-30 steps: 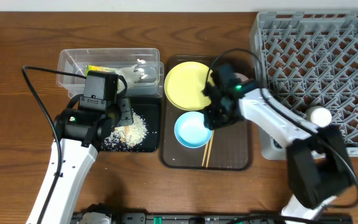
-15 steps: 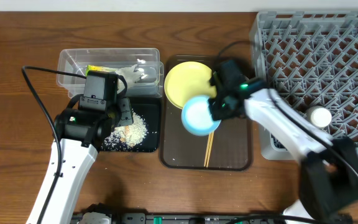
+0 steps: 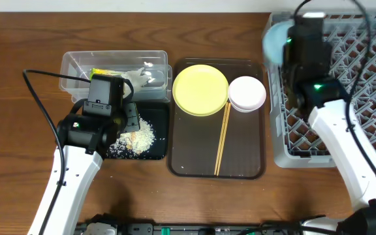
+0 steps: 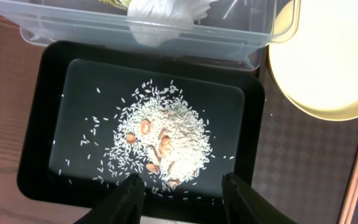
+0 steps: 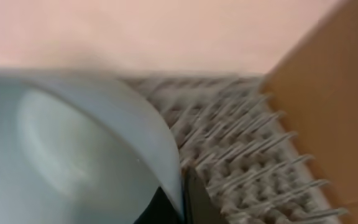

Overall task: Sort waste into correct bins and load items into the dishwasher rack
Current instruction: 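Place blue bowl upright in back of dish rack with right gripper, then grasp pink bowl on brown tray with right gripper, then place pink bowl into back of dish rack with right gripper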

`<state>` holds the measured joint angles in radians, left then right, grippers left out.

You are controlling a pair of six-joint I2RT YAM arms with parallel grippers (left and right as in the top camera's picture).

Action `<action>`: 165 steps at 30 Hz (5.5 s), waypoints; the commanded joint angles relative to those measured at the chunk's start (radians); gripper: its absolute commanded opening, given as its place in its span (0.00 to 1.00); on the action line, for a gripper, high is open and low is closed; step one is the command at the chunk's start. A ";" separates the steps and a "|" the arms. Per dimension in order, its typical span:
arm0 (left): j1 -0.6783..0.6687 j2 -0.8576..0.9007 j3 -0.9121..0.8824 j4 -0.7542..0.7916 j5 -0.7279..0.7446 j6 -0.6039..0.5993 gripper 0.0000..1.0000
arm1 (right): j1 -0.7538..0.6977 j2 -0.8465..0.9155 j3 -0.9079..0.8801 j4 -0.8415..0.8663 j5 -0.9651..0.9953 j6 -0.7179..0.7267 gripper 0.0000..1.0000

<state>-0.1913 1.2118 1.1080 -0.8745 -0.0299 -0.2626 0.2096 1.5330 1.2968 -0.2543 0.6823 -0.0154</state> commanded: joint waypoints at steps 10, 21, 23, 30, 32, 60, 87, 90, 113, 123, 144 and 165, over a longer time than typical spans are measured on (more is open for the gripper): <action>0.005 -0.003 0.007 -0.003 -0.011 -0.027 0.45 | -0.133 0.149 0.010 0.413 0.099 -0.133 0.01; 0.005 -0.003 0.007 -0.004 -0.011 -0.027 0.46 | -0.135 0.402 0.010 0.809 0.137 -0.356 0.01; 0.005 -0.003 0.007 -0.004 -0.011 -0.027 0.45 | -0.135 0.437 0.010 0.864 0.137 -0.379 0.01; 0.005 -0.003 0.007 -0.004 -0.011 -0.027 0.46 | -0.133 0.534 0.010 0.888 0.121 -0.382 0.01; 0.005 -0.002 0.007 -0.004 -0.012 -0.027 0.46 | -0.131 0.552 0.010 0.887 0.121 -0.382 0.01; 0.005 -0.002 0.007 -0.004 -0.012 -0.027 0.46 | -0.013 0.408 0.010 0.239 -0.076 -0.110 0.50; 0.005 -0.002 0.007 -0.005 -0.012 -0.027 0.47 | 0.072 0.298 -0.003 -0.454 -0.514 0.472 0.49; 0.005 -0.002 0.007 -0.005 -0.012 -0.027 0.47 | 0.074 0.310 -0.004 -0.470 -0.533 0.473 0.48; 0.005 -0.002 0.007 -0.005 -0.011 -0.027 0.47 | 0.118 0.408 -0.016 -0.469 -0.487 0.554 0.02; 0.005 -0.002 0.007 -0.005 -0.011 -0.027 0.47 | 0.062 0.249 0.006 -0.430 -0.370 0.444 0.01; 0.005 -0.002 0.007 -0.004 -0.012 -0.027 0.47 | -0.240 0.078 0.005 0.272 -0.207 -0.462 0.01; 0.005 -0.002 0.007 -0.004 -0.011 -0.027 0.46 | -0.328 0.459 0.005 0.726 0.151 -0.551 0.01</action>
<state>-0.1905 1.2118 1.1076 -0.8753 -0.0299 -0.2878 -0.0967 1.9633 1.2953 0.4644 0.7643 -0.5541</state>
